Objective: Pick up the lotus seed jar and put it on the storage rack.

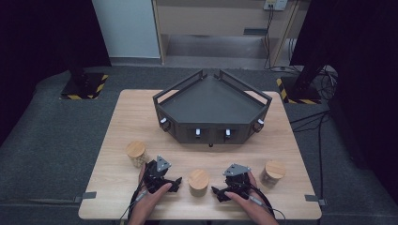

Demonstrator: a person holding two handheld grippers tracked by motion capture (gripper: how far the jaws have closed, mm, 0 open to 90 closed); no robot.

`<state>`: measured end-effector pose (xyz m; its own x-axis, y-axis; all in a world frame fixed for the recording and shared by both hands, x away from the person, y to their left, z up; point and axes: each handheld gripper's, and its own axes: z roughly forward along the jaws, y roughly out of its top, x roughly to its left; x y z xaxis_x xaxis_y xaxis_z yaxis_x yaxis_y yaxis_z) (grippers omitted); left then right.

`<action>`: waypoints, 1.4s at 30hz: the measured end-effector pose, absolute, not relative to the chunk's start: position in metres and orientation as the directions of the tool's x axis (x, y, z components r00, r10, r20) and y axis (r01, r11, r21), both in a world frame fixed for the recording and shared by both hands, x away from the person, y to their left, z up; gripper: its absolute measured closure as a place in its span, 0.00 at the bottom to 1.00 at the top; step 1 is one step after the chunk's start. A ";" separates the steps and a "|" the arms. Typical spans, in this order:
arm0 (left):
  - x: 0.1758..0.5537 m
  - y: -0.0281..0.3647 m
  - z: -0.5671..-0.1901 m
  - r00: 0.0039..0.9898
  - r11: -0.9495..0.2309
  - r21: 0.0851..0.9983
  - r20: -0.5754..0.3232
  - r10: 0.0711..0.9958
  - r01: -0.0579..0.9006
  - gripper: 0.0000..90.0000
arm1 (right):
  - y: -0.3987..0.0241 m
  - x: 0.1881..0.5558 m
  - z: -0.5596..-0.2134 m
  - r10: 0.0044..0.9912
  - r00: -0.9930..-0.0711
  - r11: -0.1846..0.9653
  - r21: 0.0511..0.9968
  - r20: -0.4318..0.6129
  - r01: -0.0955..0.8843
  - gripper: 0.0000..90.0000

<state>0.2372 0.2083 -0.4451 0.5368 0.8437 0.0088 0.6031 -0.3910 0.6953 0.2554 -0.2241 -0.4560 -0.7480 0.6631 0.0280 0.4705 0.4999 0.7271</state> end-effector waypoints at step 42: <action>0.237 0.219 -0.425 0.547 -0.385 0.727 0.016 0.837 0.569 0.02 | -0.223 0.254 -0.456 0.669 -0.743 0.497 0.727 0.027 0.474 0.00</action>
<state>0.2372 0.2192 -0.4254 0.5469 0.8371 0.0161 0.5685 -0.3854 0.7268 0.2541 -0.2229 -0.4560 -0.7426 0.6692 0.0270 0.4741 0.4968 0.7269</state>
